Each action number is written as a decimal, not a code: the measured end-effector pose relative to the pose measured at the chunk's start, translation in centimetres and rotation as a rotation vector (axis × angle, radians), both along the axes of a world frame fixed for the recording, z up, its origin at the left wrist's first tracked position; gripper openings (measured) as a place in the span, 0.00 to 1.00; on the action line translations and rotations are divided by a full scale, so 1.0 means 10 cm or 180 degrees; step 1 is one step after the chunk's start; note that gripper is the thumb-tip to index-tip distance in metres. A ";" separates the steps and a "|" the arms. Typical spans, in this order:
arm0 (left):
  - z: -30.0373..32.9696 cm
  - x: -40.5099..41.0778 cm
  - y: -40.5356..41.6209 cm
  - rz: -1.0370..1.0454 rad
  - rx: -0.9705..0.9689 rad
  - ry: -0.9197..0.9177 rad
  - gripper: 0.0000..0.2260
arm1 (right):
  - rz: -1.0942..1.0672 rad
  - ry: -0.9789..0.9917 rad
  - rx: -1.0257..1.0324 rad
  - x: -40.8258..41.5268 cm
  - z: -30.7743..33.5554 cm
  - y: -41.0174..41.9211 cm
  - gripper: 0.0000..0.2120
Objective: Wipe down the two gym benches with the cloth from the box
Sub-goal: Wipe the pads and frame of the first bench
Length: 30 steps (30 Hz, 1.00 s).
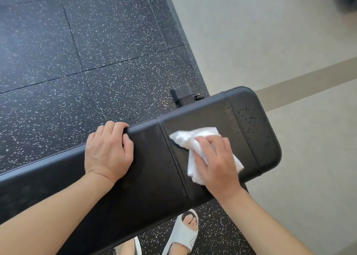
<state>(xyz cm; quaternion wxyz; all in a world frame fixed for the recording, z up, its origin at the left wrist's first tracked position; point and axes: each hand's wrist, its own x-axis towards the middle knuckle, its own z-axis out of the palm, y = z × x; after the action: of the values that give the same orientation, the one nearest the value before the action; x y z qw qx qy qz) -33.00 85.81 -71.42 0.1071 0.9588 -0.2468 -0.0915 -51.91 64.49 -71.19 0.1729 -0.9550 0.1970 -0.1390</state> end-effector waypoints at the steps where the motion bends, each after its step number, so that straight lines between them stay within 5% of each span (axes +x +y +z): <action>1: 0.00 0.00 0.00 -0.0007 0.0006 -0.0002 0.18 | 0.0031 0.0055 0.0032 -0.18 0.00 0.08 0.09; 5: -0.01 0.00 0.01 -0.0010 -0.0028 -0.0020 0.18 | 0.0300 0.0227 0.0080 -0.43 -0.03 0.48 0.11; 11: -0.02 -0.01 0.00 -0.0003 -0.0029 0.0006 0.18 | 0.0865 0.0023 -0.0161 0.45 0.06 0.42 0.10; 16: -0.01 -0.02 -0.01 0.0005 -0.0028 -0.0033 0.19 | 0.0511 -0.0071 -0.0214 0.94 0.05 -0.13 0.11; 22: 0.01 -0.03 -0.02 0.0023 -0.0018 -0.0021 0.19 | -0.0230 0.0019 -0.0316 0.35 0.05 -0.48 0.10; 30: 0.02 -0.02 -0.01 0.0009 -0.0024 -0.0024 0.19 | 0.0473 0.0213 0.0052 -0.16 0.04 0.65 0.08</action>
<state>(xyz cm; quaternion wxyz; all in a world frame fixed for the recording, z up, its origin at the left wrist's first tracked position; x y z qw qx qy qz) -33.22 85.73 -71.23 0.1099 0.9591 -0.2462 -0.0868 -53.52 70.99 -70.83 0.1839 -0.9696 0.1324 -0.0922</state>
